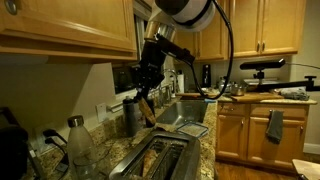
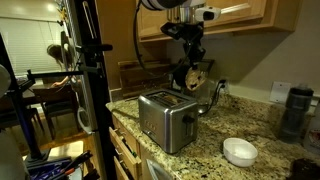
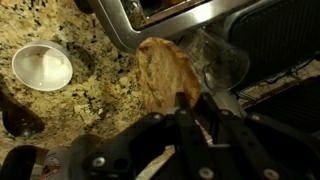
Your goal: Place the slices of bread in the toaster
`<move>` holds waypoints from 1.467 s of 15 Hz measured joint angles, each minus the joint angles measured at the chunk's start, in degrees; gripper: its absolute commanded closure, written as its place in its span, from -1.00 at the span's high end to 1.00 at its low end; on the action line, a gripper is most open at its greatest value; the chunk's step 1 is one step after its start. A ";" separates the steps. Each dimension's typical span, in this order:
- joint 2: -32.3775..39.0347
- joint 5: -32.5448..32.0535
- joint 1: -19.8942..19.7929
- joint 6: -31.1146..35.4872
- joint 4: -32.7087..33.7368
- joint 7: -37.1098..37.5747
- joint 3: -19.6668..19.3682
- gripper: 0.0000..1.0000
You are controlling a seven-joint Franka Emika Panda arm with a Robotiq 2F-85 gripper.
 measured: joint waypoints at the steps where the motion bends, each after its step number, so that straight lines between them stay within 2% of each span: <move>1: 0.00 0.54 0.11 -0.84 0.20 -1.35 0.00 -0.79; 7: -0.47 0.86 0.18 -5.14 0.81 -7.16 -0.32 -0.79; 17: -3.08 0.85 0.15 -16.81 2.67 -19.07 -0.98 -0.79; 22: -3.17 0.83 0.15 -19.95 2.68 -25.11 -1.48 -0.79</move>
